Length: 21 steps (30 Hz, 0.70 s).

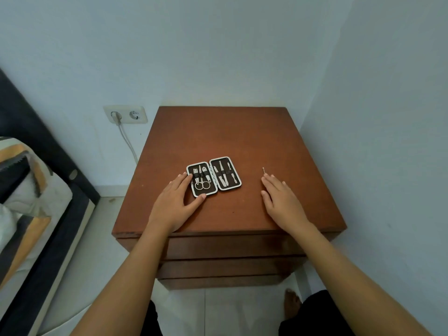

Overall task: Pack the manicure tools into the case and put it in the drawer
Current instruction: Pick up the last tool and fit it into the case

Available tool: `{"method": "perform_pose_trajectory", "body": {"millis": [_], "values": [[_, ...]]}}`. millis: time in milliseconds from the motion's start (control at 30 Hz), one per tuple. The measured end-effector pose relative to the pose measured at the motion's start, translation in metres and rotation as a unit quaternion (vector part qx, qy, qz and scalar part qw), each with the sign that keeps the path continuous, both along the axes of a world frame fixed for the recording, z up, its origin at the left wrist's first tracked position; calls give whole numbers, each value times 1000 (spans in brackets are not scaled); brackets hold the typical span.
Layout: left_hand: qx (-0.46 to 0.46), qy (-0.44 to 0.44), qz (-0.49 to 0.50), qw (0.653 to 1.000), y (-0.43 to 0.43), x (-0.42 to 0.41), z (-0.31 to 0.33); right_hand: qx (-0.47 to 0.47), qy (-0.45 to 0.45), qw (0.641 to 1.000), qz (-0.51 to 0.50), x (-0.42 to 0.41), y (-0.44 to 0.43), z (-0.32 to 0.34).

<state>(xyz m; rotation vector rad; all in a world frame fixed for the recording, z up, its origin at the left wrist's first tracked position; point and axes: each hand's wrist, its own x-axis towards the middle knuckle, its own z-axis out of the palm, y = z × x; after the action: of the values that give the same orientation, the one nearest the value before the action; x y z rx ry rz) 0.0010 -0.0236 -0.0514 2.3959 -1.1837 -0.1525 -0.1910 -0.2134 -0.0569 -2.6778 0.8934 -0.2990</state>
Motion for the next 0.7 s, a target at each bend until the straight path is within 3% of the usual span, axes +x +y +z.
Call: {"method": "perform_pose_trajectory", "body": {"millis": [233, 367, 700], "values": [[2, -13, -5, 1000, 0, -2, -1, 48, -118, 990, -53, -20, 23, 0], [2, -12, -6, 1000, 0, 0, -2, 71, -150, 977, -137, -14, 17, 2], [-10, -14, 0, 1000, -1, 0, -3, 47, -70, 979, -186, 15, 10, 12]]}}
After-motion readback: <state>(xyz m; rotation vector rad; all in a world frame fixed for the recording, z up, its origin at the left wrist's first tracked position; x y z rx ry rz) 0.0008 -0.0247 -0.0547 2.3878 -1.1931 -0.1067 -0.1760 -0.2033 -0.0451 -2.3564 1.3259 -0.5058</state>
